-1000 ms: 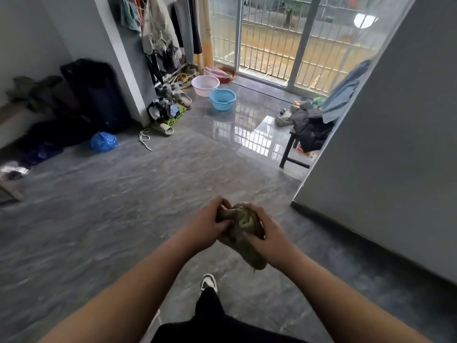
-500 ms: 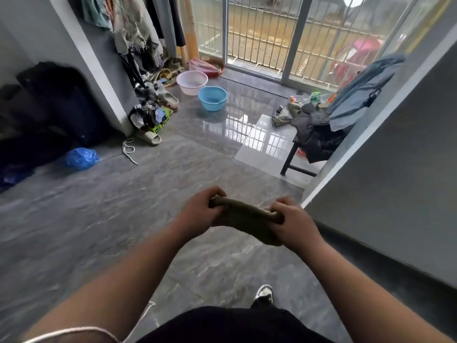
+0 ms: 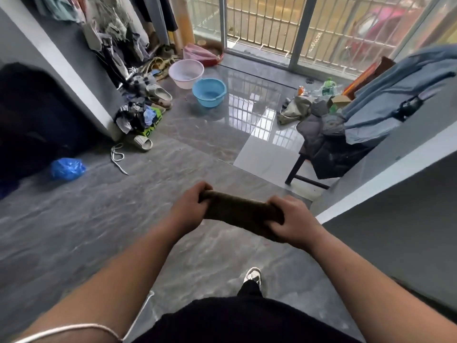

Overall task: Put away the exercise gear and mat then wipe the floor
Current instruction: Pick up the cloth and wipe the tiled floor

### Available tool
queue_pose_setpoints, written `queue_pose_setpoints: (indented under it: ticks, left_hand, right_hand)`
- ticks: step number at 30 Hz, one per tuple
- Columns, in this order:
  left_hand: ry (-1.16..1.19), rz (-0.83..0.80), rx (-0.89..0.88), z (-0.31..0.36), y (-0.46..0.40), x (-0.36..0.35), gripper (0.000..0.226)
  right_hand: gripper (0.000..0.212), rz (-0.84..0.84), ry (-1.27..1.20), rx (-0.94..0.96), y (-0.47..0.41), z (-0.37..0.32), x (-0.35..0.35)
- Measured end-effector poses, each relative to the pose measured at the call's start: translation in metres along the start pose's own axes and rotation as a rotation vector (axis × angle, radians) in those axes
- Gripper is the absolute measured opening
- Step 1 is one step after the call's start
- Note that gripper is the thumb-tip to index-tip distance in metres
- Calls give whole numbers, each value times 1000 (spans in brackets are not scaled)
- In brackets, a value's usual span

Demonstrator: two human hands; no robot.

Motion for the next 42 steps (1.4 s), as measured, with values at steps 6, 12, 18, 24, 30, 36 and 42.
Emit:
queue_pose_setpoints:
  ticks: [6, 12, 18, 24, 30, 36, 42]
  left_hand:
    - [-15, -12, 57, 11, -87, 0, 25]
    - [-21, -117, 62, 9, -179, -8, 28]
    - [-149, -285, 18, 6, -281, -24, 29]
    - [-300, -455, -27, -27, -384, -75, 23]
    - [-412, -544, -60, -97, -467, -192, 19]
    - [-441, -572, -64, -183, -538, -339, 17]
    - [-361, -497, -91, -241, -596, -466, 36]
  right_hand:
    - [25, -178, 100, -69, -82, 65, 7]
    - [17, -314, 59, -233, -128, 115, -9]
    - [32, -329, -67, -467, -172, 160, -47]
    - [29, -162, -13, -629, -222, 232, -81]
    - [31, -183, -13, -725, -230, 346, -191]
    - [35, -83, -82, -804, -210, 474, -315]
    - [37, 103, -185, -800, -180, 596, -399]
Point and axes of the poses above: each hand's wrist, its own y-axis away from the middle knuckle, its own x-axis out of the back of the hand, z = x × y, the point moved 8 cm from there along -y, towards the middle knuckle, and after that the axes turned 12 degrees about x, right-handed, at the moved point
